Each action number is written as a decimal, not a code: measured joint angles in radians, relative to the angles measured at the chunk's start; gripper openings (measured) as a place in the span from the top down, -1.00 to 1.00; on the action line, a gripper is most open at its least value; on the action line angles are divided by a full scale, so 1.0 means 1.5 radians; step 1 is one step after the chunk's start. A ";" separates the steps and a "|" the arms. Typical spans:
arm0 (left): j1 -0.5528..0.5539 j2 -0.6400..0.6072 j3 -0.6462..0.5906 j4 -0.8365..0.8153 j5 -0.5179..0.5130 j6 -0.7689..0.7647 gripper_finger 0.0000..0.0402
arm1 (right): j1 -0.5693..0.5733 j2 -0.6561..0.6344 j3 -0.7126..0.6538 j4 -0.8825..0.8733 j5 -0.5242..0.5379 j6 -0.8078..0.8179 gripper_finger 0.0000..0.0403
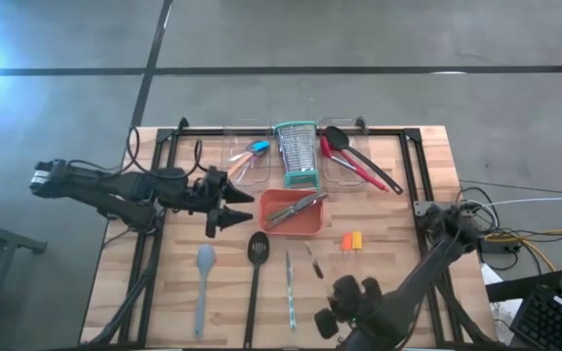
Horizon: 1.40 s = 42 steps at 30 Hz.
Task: Pick & Place Kitchen Items
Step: Put the yellow knife into the orange bin
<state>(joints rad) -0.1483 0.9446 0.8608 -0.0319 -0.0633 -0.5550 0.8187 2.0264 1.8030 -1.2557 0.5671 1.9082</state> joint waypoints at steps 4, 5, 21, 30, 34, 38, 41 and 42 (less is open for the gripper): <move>-0.011 0.028 -0.001 0.027 0.000 0.000 -0.50 | -0.006 -0.064 -0.006 -0.018 0.144 -0.023 0.80; -0.014 0.039 -0.002 0.044 0.000 0.000 -0.50 | -0.011 -0.079 -0.010 -0.017 0.175 -0.037 0.80; -0.016 0.146 -0.044 0.440 -0.013 0.025 -0.50 | -0.101 -0.275 -0.016 0.084 0.319 -0.408 0.80; 0.000 0.153 -0.043 0.439 -0.033 0.042 -0.50 | -0.126 -0.313 -0.019 0.192 0.339 -0.601 0.80; 0.014 0.149 -0.041 0.440 -0.034 0.046 -0.50 | -0.147 -0.313 -0.022 0.196 0.306 -0.620 0.80; 0.033 0.148 -0.041 0.440 -0.033 0.046 -0.50 | -0.172 -0.312 -0.028 0.216 0.243 -0.647 0.80; 0.047 0.148 -0.037 0.440 -0.016 0.045 -0.50 | -0.185 -0.312 -0.030 0.261 0.220 -0.692 0.80; 0.049 0.148 -0.034 0.441 -0.005 0.046 -0.50 | -0.189 -0.312 -0.030 0.277 0.212 -0.710 0.80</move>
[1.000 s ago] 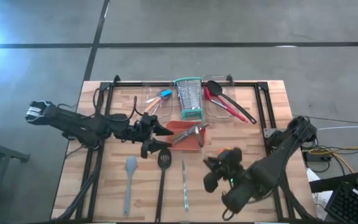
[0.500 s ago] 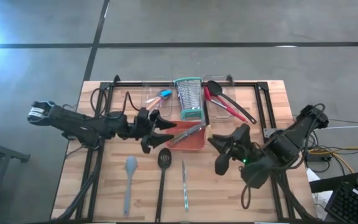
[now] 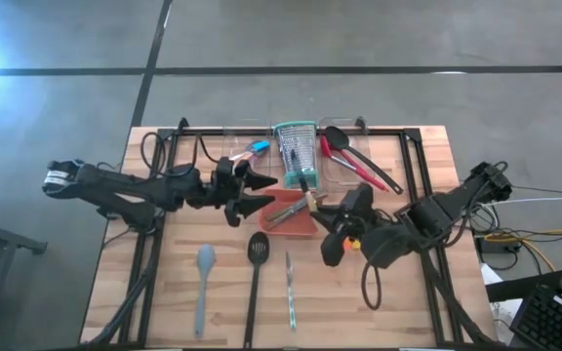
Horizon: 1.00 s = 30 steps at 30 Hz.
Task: Pick & Place Kitchen Items
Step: Put the yellow knife into the orange bin
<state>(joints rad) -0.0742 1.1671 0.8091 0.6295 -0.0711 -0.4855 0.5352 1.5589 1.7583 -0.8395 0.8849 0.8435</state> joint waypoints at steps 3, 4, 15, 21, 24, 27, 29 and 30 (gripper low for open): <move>0.004 0.001 0.009 0.000 0.031 0.015 -0.50 | -0.011 0.000 -0.002 0.027 -0.023 -0.030 0.80; 0.004 0.001 0.013 0.000 0.042 0.018 -0.50 | -0.014 0.000 -0.002 0.032 -0.031 -0.033 0.80; 0.005 0.005 0.036 0.050 0.123 0.029 -0.50 | -0.043 -0.001 -0.018 0.242 -0.111 -0.179 0.80; 0.005 0.006 0.049 0.068 0.142 0.037 -0.50 | -0.089 -0.001 -0.042 0.301 -0.183 -0.187 0.80; 0.007 0.007 0.057 0.067 0.142 0.044 -0.50 | -0.108 -0.001 -0.059 0.336 -0.219 -0.189 0.80; 0.011 0.009 0.061 0.067 0.142 0.049 -0.50 | -0.122 -0.001 -0.064 0.341 -0.227 -0.190 0.80; 0.014 0.009 0.064 0.064 0.142 0.049 -0.50 | -0.130 -0.001 -0.065 0.345 -0.237 -0.197 0.80; 0.015 0.009 0.064 0.064 0.142 0.049 -0.50 | -0.136 -0.001 -0.067 0.351 -0.250 -0.202 0.80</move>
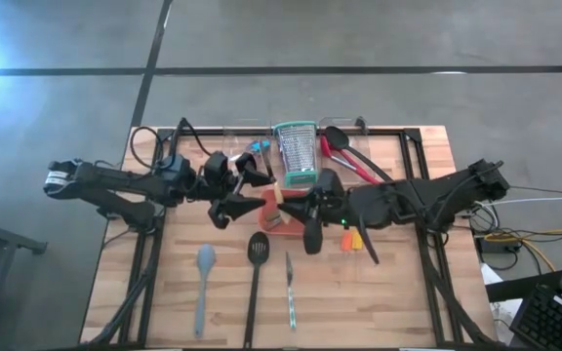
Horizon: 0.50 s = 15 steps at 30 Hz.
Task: Pick & Place Kitchen Items
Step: Put the yellow knife into the orange bin
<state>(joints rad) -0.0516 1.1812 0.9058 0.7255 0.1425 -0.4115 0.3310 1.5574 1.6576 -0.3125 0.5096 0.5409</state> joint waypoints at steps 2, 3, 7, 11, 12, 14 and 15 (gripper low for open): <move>0.004 0.000 0.000 0.000 0.000 0.000 -0.50 | -0.014 0.000 -0.006 0.012 -0.026 -0.003 0.80; 0.007 0.000 0.000 0.000 0.000 0.000 -0.50 | -0.021 0.003 -0.008 0.014 -0.033 -0.003 0.80; 0.017 0.000 -0.001 -0.001 0.003 0.000 -0.50 | -0.046 0.008 -0.020 0.030 -0.068 -0.003 0.80; 0.022 0.001 0.003 -0.001 0.013 0.000 -0.49 | -0.061 0.009 -0.029 0.033 -0.089 -0.003 0.80; 0.023 0.001 0.003 -0.001 0.015 0.000 -0.49 | -0.066 0.009 -0.029 0.033 -0.104 -0.003 0.80; 0.025 0.001 0.003 -0.001 0.016 0.000 -0.46 | -0.075 0.010 -0.029 0.041 -0.128 -0.002 0.80; 0.026 0.001 0.003 -0.002 0.016 0.000 -0.44 | -0.077 0.010 -0.029 0.041 -0.129 -0.003 0.80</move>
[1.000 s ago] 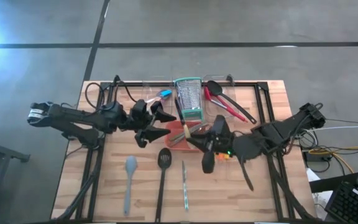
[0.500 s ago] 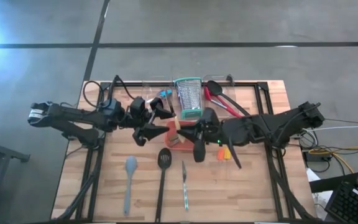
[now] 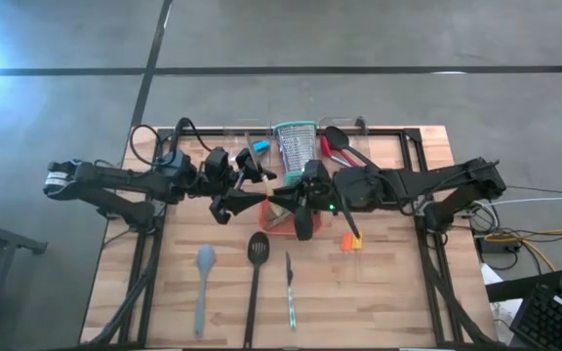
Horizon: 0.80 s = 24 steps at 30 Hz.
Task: Pick & Place Kitchen Items
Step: Put the yellow knife into the orange bin
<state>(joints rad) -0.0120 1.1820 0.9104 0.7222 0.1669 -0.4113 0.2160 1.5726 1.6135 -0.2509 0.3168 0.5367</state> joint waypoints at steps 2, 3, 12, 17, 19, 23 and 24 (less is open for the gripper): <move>0.004 0.000 0.000 -0.010 0.000 0.000 -0.37 | -0.004 0.000 0.000 0.000 0.000 -0.005 0.80; 0.004 0.000 0.000 -0.013 0.000 0.000 -0.33 | -0.005 0.000 0.000 0.000 -0.001 -0.007 0.80; 0.010 0.000 0.001 -0.014 -0.001 0.002 0.46 | -0.005 0.000 0.000 -0.003 -0.006 -0.012 0.80; 0.010 0.000 0.001 -0.013 -0.001 -0.006 0.76 | -0.005 0.000 0.000 -0.003 -0.009 -0.016 0.80; 0.010 0.000 0.001 -0.013 -0.001 -0.008 0.76 | -0.005 0.000 0.000 -0.003 -0.009 -0.016 0.80; 0.010 0.000 0.001 -0.013 -0.002 -0.012 0.76 | -0.005 -0.005 0.000 -0.011 -0.009 -0.016 0.77; 0.010 0.000 0.001 -0.016 -0.003 -0.013 0.76 | -0.005 -0.009 0.000 -0.022 -0.010 -0.015 0.71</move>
<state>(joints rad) 0.0029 1.1820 0.9115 0.6986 0.1618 -0.4311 0.2085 1.5593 1.6135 -0.2835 0.3019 0.5139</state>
